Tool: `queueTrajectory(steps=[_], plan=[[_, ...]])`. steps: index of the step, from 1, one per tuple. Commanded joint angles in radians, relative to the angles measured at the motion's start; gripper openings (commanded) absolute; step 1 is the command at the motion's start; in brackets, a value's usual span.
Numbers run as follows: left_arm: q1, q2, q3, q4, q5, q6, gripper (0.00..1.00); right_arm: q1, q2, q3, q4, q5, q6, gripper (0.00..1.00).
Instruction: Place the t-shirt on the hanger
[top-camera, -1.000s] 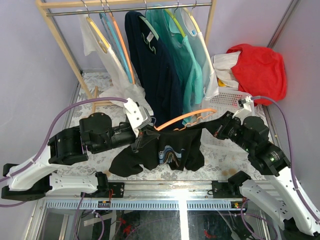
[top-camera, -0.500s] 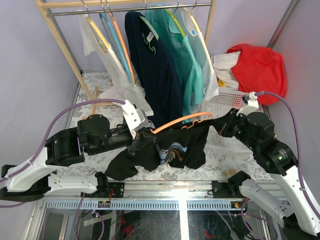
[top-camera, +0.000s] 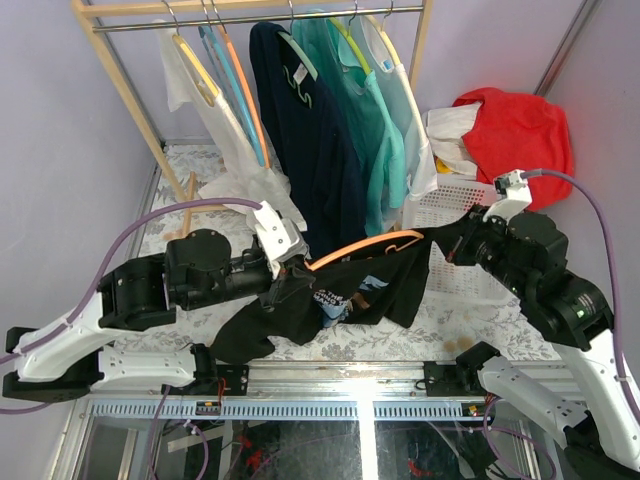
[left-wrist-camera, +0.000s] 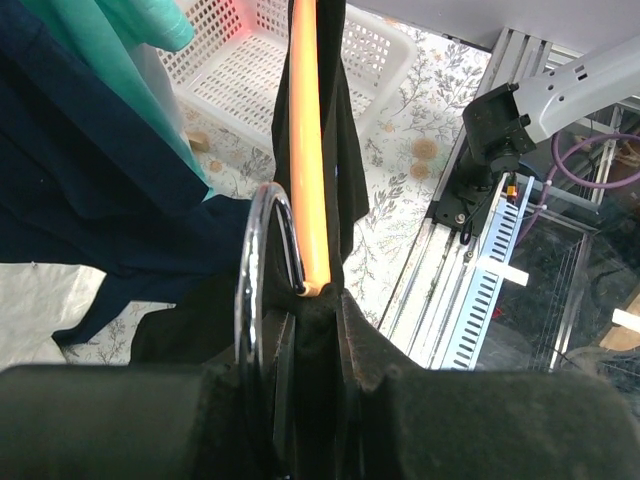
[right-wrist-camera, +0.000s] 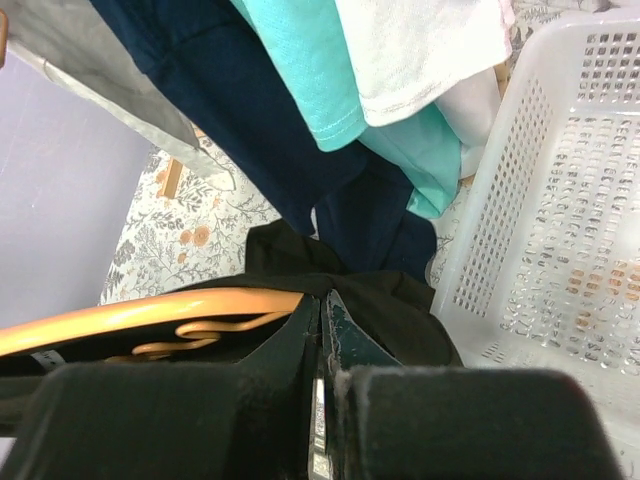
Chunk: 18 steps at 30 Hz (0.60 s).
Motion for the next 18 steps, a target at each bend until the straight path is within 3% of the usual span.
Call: queueTrajectory(steps=[1,18], plan=[[0.006,0.013,0.004,0.01,-0.028,-0.011,0.0,-0.011,0.007,0.085,-0.013,0.026,-0.057,0.0],[0.012,0.265,0.23,0.013,-0.082,0.025,0.0,-0.01,0.163,0.302,0.057,-0.486,-0.129,0.0]])
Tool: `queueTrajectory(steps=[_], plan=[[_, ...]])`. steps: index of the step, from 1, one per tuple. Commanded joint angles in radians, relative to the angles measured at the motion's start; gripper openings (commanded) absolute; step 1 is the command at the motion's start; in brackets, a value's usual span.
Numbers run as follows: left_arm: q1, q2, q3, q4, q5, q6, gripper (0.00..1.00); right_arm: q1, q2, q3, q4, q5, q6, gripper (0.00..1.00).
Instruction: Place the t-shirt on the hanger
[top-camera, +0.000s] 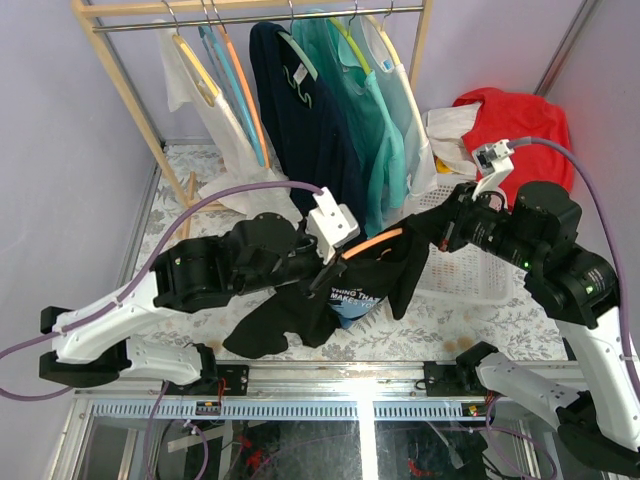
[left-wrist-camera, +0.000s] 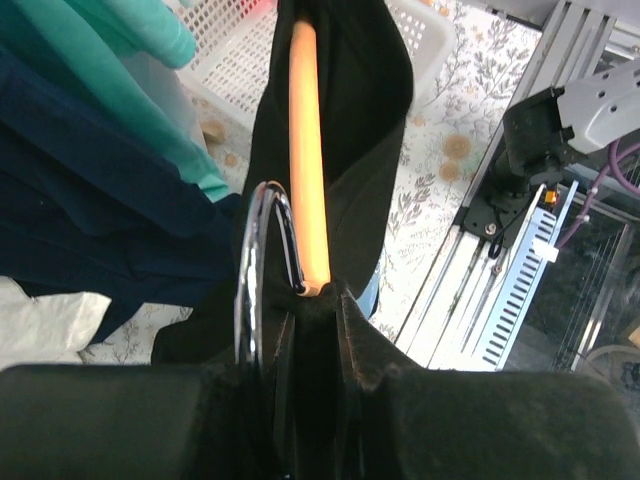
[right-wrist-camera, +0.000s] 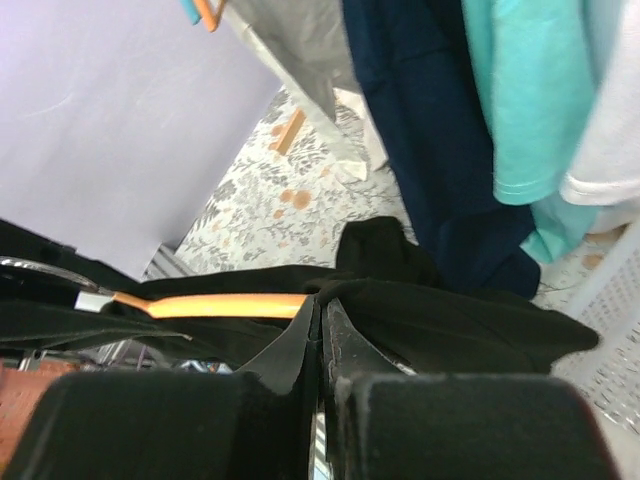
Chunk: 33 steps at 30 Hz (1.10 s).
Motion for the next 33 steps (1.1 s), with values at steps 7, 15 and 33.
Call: queueTrajectory(steps=[7,15,33], plan=[[0.029,0.061,0.117,0.073,0.019,0.049,0.0,-0.003,0.074,0.105,0.066,-0.241,-0.117,0.0],[0.092,0.101,0.177,0.077,0.051,0.05,0.0,-0.002,0.109,0.138,0.067,-0.299,-0.176,0.0],[0.112,-0.049,0.109,0.254,0.077,0.063,0.0,0.375,0.342,0.36,0.038,-0.168,-0.247,0.0]])
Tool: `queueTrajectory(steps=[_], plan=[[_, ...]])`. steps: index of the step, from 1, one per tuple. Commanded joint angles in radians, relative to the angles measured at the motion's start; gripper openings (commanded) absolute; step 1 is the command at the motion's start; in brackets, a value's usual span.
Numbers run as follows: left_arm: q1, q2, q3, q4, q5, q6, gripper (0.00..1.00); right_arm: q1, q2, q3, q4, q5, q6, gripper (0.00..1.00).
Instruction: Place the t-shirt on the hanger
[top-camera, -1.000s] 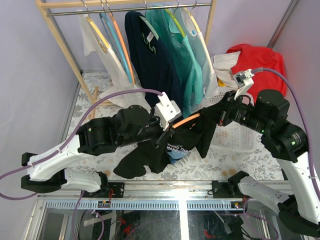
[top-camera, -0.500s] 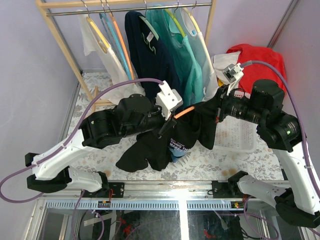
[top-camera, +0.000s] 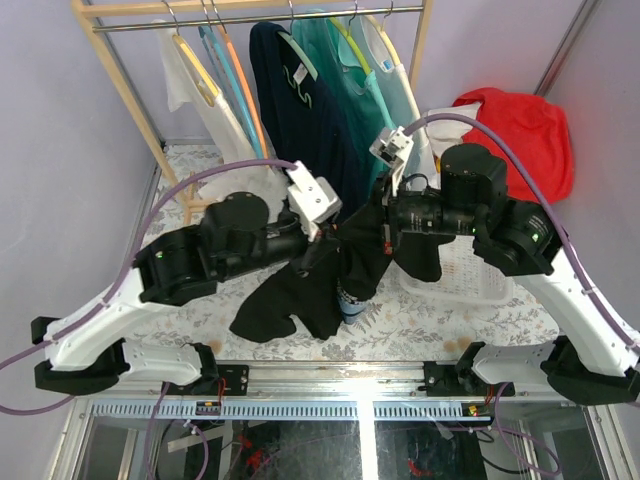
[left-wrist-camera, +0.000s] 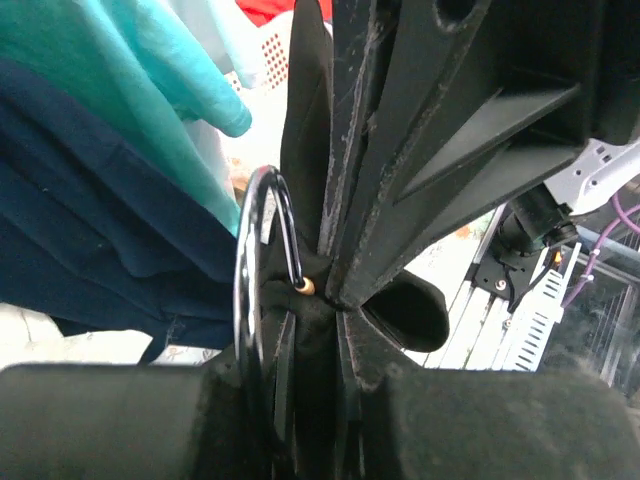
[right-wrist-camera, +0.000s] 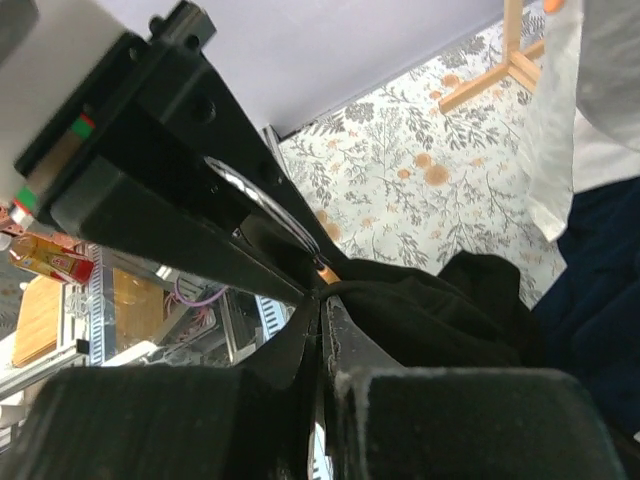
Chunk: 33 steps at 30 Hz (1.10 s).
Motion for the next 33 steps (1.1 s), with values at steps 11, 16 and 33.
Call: queueTrajectory(steps=[11,16,33], plan=[[0.01,-0.295,-0.131,0.176,0.133,0.008,0.0,0.061,0.028,0.146,-0.128,0.062,-0.095,0.53],[0.01,-0.321,-0.136,0.156,0.152,0.008,0.0,0.061,0.053,0.246,-0.183,0.029,-0.117,0.68],[0.009,-0.275,-0.079,-0.003,0.261,0.004,0.0,0.061,0.02,0.259,-0.238,0.08,-0.31,0.74]])
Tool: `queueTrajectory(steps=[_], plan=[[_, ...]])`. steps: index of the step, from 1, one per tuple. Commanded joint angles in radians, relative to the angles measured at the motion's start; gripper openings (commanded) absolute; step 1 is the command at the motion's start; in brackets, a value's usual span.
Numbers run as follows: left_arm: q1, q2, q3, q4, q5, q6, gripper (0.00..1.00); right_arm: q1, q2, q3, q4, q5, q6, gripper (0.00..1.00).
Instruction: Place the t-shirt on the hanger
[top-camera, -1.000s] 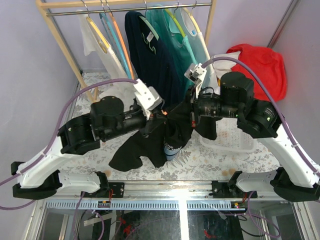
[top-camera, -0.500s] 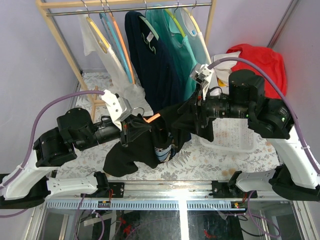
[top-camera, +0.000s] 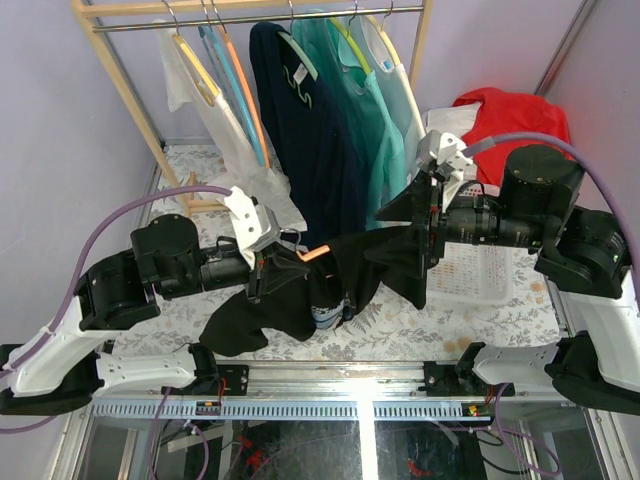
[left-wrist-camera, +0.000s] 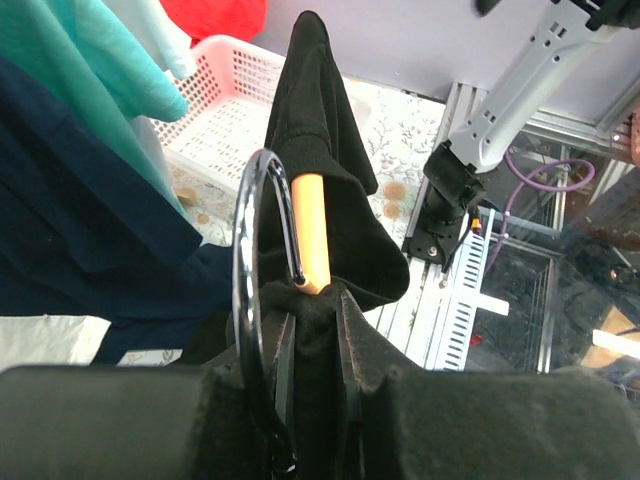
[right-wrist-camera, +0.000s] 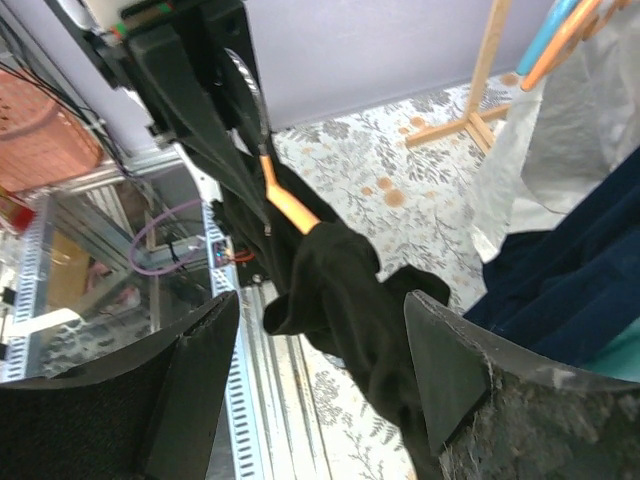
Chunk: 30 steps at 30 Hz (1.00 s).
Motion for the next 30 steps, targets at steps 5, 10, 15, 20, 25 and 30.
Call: queueTrajectory(steps=[5,10,15,20,25,30], plan=[[-0.001,0.027,0.065,0.008,0.14,0.008,0.0,0.004,0.0,-0.108,0.003,0.018,-0.098,0.74],[0.0,0.038,0.069,-0.004,0.17,0.011,0.0,0.005,-0.033,-0.165,0.005,-0.011,-0.107,0.75],[-0.001,0.055,0.081,-0.014,0.181,0.016,0.0,0.005,-0.068,-0.238,0.018,-0.05,-0.107,0.75],[-0.001,0.074,0.101,-0.023,0.185,0.021,0.0,0.004,-0.079,-0.289,0.039,-0.076,-0.108,0.75],[0.0,0.089,0.109,-0.016,0.188,0.021,0.0,0.006,-0.062,-0.303,0.055,-0.105,-0.109,0.7],[-0.001,0.098,0.109,-0.005,0.149,0.016,0.0,0.006,-0.074,-0.323,0.079,-0.104,-0.108,0.29]])
